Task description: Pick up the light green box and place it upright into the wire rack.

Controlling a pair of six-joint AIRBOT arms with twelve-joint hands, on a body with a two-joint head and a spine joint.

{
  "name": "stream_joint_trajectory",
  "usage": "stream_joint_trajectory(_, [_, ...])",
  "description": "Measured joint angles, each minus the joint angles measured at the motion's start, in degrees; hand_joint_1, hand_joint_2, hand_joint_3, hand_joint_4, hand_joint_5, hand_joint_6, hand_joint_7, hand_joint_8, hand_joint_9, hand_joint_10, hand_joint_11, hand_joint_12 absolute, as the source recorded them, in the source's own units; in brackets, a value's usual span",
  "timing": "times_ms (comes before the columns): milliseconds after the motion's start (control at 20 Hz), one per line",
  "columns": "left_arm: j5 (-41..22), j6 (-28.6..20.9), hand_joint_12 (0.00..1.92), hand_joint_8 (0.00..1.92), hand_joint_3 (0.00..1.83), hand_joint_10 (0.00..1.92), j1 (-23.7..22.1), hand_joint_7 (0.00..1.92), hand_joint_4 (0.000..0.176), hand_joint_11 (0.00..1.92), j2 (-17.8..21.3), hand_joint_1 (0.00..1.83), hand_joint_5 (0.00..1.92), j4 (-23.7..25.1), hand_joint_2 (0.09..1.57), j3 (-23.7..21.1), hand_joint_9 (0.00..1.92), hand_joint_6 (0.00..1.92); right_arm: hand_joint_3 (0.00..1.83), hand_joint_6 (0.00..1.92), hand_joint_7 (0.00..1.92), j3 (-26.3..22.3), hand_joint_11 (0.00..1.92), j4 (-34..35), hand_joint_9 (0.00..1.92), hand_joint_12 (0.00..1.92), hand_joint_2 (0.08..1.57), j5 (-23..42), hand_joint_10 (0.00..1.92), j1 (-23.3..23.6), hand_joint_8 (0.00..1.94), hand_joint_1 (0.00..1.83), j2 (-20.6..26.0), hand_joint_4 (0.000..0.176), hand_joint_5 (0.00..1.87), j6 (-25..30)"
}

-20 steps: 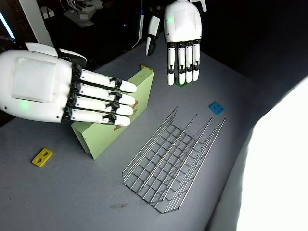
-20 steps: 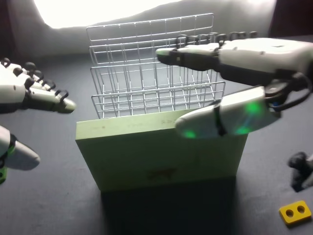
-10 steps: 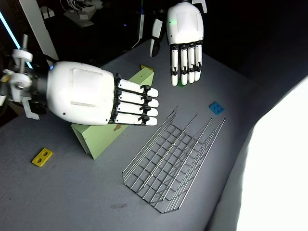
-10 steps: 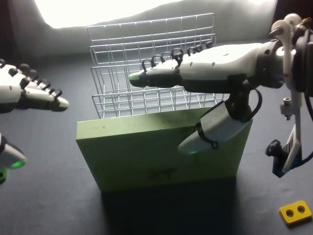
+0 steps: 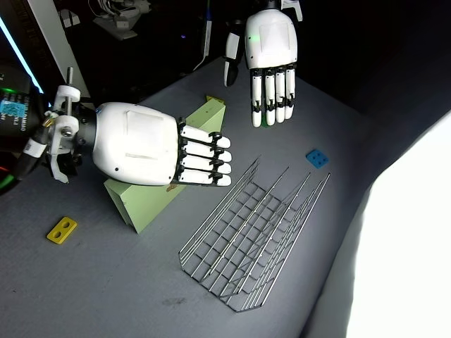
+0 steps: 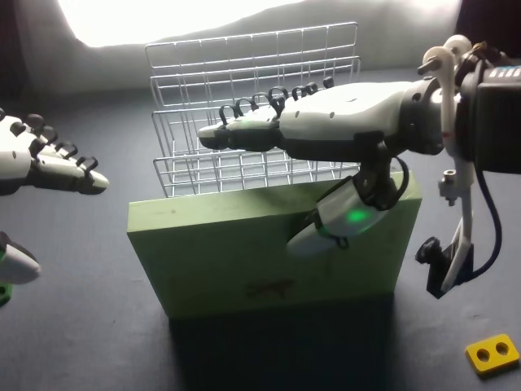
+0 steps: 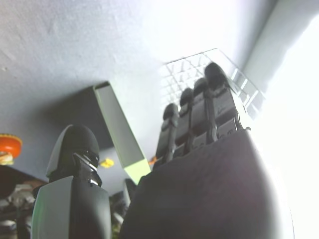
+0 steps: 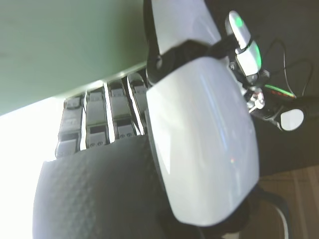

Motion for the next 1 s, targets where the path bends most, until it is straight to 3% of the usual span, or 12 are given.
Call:
stream_joint_trajectory(100, [-0.42, -0.02, 0.27, 0.00, 0.00, 0.00, 0.57, 0.09, 0.086, 0.00, -0.02, 0.53, 0.04, -0.04, 1.19, -0.07, 0.06, 0.00, 0.00, 0.00, 0.03, -0.02, 0.00, 1.14, 0.00, 0.00, 0.99, 0.59, 0.00, -0.44, 0.01, 1.11, -0.02, 0.000, 0.00, 0.04])
stream_joint_trajectory(350, [-0.31, -0.02, 0.22, 0.00, 0.01, 0.00, 0.72, 0.06, 0.079, 0.00, -0.55, 0.52, 0.04, -0.11, 1.21, -0.07, 0.04, 0.00, 0.00, 0.01, 0.07, -2.36, 0.00, 0.35, 0.01, 0.00, 0.97, 3.50, 0.00, -0.44, 0.02, 1.14, 1.38, 0.000, 0.01, 0.02])
stream_joint_trajectory(400, [-0.31, -0.02, 0.31, 0.00, 0.01, 0.01, 0.72, 0.08, 0.071, 0.00, -0.55, 0.51, 0.03, -0.09, 1.21, -0.07, 0.05, 0.00, 0.00, 0.01, 0.20, -2.73, 0.00, 0.13, 0.13, 0.26, 0.96, 3.82, 0.02, -0.63, 0.02, 1.13, 1.38, 0.000, 0.12, 0.02])
stream_joint_trajectory(450, [-0.31, -0.02, 0.31, 0.00, 0.01, 0.01, 0.72, 0.08, 0.071, 0.00, -0.55, 0.51, 0.03, -0.09, 1.21, -0.07, 0.05, 0.00, 0.00, 0.01, 0.20, -2.91, 0.00, 0.15, 0.13, 0.26, 0.96, 4.46, 0.02, -0.81, 0.02, 1.13, 1.36, 0.000, 0.12, 0.02])
stream_joint_trajectory(500, [-0.35, -0.02, 0.28, 0.01, 0.01, 0.00, 0.72, 0.10, 0.057, 0.00, -0.55, 0.52, 0.03, -0.07, 1.22, -0.04, 0.05, 0.00, 0.00, 0.09, 0.41, -2.91, 0.00, 0.13, 0.35, 0.85, 0.97, 4.98, 0.12, -1.42, 0.06, 1.15, 1.36, 0.000, 0.34, 0.02])
stream_joint_trajectory(550, [-0.44, -0.02, 0.28, 0.01, 0.01, 0.00, 0.72, 0.10, 0.052, 0.00, -0.55, 0.52, 0.03, -0.04, 1.22, -0.04, 0.05, 0.00, 0.00, 0.10, 0.45, -2.91, 0.00, 0.02, 0.38, 0.97, 0.98, 5.38, 0.13, -1.84, 0.06, 1.15, 1.38, 0.000, 0.38, 0.00])
stream_joint_trajectory(850, [-0.42, -0.02, 0.38, 0.00, 0.00, 0.00, 0.72, 0.13, 0.047, 0.00, -0.55, 0.53, 0.04, -0.07, 1.22, -0.04, 0.07, 0.00, 0.00, 0.07, 0.49, -2.36, 0.00, -0.24, 0.42, 1.20, 0.98, 6.56, 0.20, -1.88, 0.04, 1.13, 1.18, 0.000, 0.35, 0.00])
stream_joint_trajectory(900, [-0.44, -0.02, 0.38, 0.00, 0.00, 0.00, 0.72, 0.12, 0.048, 0.00, -0.55, 0.52, 0.04, -0.07, 1.22, -0.04, 0.07, 0.00, 0.00, 0.09, 0.54, -2.16, 0.00, -0.26, 0.42, 1.26, 0.99, 6.58, 0.32, -1.90, 0.03, 1.15, 1.14, 0.000, 0.38, 0.00])
stream_joint_trajectory(950, [-0.44, -0.02, 0.38, 0.00, 0.00, 0.00, 0.72, 0.12, 0.048, 0.00, -0.55, 0.52, 0.04, -0.07, 1.22, -0.04, 0.07, 0.00, 0.00, 0.09, 0.54, -2.10, 0.00, -0.24, 0.42, 1.26, 0.99, 6.93, 0.32, -2.25, 0.03, 1.15, 1.14, 0.000, 0.38, 0.00])
stream_joint_trajectory(1000, [-0.44, -0.02, 0.34, 0.00, 0.01, 0.00, 0.72, 0.10, 0.048, 0.00, -0.55, 0.49, 0.03, -0.07, 1.24, -0.04, 0.06, 0.00, 0.00, 0.12, 0.65, -1.99, 0.00, -0.24, 0.47, 1.44, 1.00, 7.02, 0.56, -2.56, 0.05, 1.14, 1.14, 0.000, 0.47, 0.00])
